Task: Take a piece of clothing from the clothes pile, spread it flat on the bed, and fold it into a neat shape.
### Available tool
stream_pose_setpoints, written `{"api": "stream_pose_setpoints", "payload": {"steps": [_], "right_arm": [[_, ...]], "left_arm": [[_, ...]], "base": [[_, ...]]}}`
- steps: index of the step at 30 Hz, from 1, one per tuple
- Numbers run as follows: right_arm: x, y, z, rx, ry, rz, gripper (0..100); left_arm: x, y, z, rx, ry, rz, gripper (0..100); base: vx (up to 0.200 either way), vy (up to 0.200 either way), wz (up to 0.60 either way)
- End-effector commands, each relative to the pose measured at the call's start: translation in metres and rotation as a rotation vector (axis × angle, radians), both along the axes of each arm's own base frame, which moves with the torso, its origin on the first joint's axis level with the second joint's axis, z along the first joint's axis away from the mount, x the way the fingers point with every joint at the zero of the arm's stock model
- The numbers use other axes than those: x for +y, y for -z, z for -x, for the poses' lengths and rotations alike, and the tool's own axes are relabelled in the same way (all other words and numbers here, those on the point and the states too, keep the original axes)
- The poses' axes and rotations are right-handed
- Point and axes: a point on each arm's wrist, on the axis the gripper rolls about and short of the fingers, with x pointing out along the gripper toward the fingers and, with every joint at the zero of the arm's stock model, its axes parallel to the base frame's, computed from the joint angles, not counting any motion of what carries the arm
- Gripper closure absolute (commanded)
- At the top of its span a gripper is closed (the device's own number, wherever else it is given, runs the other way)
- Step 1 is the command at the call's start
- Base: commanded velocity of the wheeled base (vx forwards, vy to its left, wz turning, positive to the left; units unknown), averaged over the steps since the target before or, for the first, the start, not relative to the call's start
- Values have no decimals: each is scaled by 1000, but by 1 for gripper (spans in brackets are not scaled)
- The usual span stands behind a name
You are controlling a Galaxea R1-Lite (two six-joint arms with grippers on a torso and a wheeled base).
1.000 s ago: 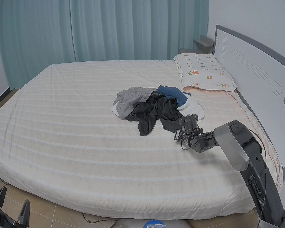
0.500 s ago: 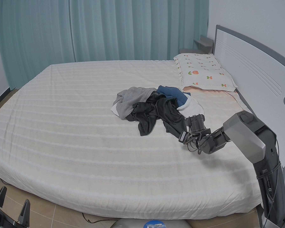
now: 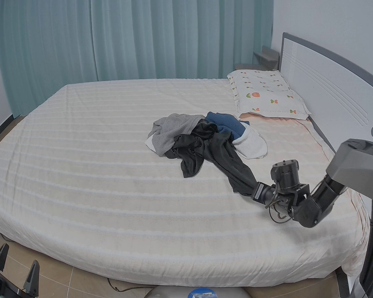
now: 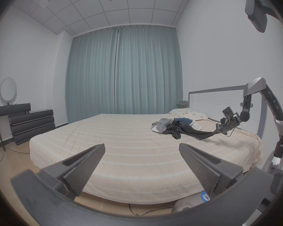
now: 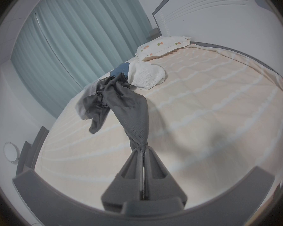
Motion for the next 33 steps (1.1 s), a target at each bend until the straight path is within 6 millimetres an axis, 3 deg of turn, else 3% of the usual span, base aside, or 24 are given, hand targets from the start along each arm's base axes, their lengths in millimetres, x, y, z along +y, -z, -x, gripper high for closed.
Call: {"api": "stream_pose_setpoints", "payload": {"steps": [1, 6, 11, 18, 19, 21, 22, 23, 25, 29, 31, 32, 33], "right_arm": [[-10, -61, 89, -163, -91, -93, 100], [-7, -100, 136, -287, -181, -165, 100], [-13, -136, 162, -406, -222, -234, 100], [-19, -167, 175, -515, -235, -287, 100], [-21, -173, 176, -541, -233, -299, 100], [-21, -179, 176, -559, -240, -310, 100], [-20, -182, 175, -569, -247, -315, 100], [-19, -183, 174, -570, -252, -314, 100], [-15, -184, 170, -578, -260, -301, 100], [-16, -189, 168, -601, -255, -304, 100], [-16, -205, 168, -656, -263, -305, 100], [-16, -206, 168, -659, -263, -305, 100], [-13, -211, 165, -679, -283, -283, 100]], "left_arm": [[0, 5, 0, 0, 0, 0, 0], [0, 5, 0, -1, 3, -4, 0], [-1, 5, 0, -5, 28, -12, 0], [-1, 5, 0, -10, 55, -67, 0], [-1, -6, 3, -55, 48, -39, 0], [-1, -69, 10, -173, 59, 66, 0], [-1, -98, 5, -172, 73, 133, 0], [-1, -104, -1, -150, 79, 157, 0], [-3, -118, -32, -29, 128, 124, 0], [-7, -111, -68, 153, 224, 64, 0], [-13, -111, -96, 255, 309, 51, 0], [-14, -111, -98, 260, 313, 51, 0], [-26, -107, -126, 323, 386, 49, 0]], "base": [[0, 0, 0], [0, 0, 0], [0, 0, 0], [0, 0, 0], [0, 0, 0], [0, 0, 0], [0, 0, 0], [0, 0, 0], [0, 0, 0], [0, 0, 0], [0, 0, 0], [0, 0, 0], [0, 0, 0]]}}
